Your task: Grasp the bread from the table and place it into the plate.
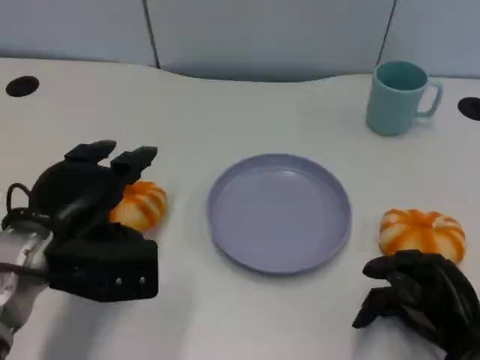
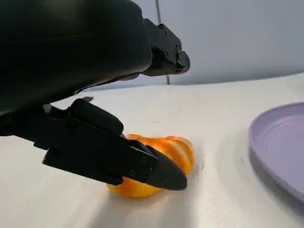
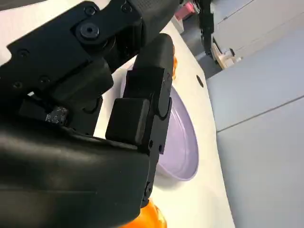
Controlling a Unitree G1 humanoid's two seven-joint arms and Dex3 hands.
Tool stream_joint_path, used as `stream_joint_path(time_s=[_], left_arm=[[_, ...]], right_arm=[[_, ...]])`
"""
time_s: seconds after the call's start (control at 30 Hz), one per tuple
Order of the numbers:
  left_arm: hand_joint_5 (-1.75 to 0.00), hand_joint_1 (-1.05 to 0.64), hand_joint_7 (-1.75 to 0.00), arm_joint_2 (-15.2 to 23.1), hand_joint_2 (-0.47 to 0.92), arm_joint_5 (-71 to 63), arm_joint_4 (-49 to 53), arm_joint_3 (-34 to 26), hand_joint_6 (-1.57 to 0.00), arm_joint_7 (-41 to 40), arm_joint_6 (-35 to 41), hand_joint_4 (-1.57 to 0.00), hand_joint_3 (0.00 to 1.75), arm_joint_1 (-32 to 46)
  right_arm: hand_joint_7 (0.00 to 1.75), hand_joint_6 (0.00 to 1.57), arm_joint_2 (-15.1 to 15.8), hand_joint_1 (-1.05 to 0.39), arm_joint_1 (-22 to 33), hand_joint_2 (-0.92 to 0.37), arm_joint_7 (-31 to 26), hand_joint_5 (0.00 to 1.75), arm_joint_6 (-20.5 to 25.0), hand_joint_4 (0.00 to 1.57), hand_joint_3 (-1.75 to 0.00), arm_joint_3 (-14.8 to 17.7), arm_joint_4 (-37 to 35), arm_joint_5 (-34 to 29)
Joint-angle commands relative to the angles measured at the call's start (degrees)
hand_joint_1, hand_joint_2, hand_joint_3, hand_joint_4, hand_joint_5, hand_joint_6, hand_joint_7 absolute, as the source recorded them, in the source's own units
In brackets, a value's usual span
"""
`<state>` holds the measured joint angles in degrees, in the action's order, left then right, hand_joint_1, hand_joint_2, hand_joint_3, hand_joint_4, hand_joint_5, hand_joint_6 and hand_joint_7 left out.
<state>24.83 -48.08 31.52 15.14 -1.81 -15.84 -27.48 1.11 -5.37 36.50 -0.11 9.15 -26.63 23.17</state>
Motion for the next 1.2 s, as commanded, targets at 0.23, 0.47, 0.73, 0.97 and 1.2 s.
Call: stream_joint_path(time_s=[0.23,0.47,0.73,0.97,1.2], left_arm=[[-0.11,-0.70,0.00,-2.7,0.89,1.2,19.6,7.3,-0.14,4.3,4.9,-0.03,0.00,-14.4],[-0.13,-0.67,-0.01,-6.8,0.85,2.0,34.0,11.2,-0.18,4.4,6.8,-0.09,0.00,-22.2],[-0.09,-0.65,0.00,-10.3,0.83,3.1,42.4,13.8,-0.17,5.4,8.7,-0.05,0.00,-26.1],[-0.04,-0.61,0.00,-12.8,0.82,3.0,44.9,15.4,-0.11,5.6,10.9,-0.01,0.01,-26.8],[-0.02,-0.58,0.00,-14.3,0.84,3.8,45.8,15.6,-0.09,5.1,12.2,-0.01,0.01,-26.1]], right_arm=[[0.06,1.57,0.6,-0.99,0.8,-0.68,-0.5,0.55,1.5,1.49,0.00,0.5,2.1,0.7],[0.06,1.57,0.6,-1.00,1.5,-0.67,-0.2,0.55,2.3,1.48,0.00,0.7,3.2,1.0],[0.05,1.56,0.9,-0.98,2.2,-0.68,1.1,0.55,2.2,1.48,0.00,1.0,3.5,1.4],[0.05,1.57,1.4,-0.99,2.7,-0.67,1.1,0.54,2.8,1.49,0.00,1.1,4.3,1.5],[0.05,1.56,1.4,-0.98,3.5,-0.68,1.9,0.54,2.3,1.48,0.00,1.3,4.6,2.1]])
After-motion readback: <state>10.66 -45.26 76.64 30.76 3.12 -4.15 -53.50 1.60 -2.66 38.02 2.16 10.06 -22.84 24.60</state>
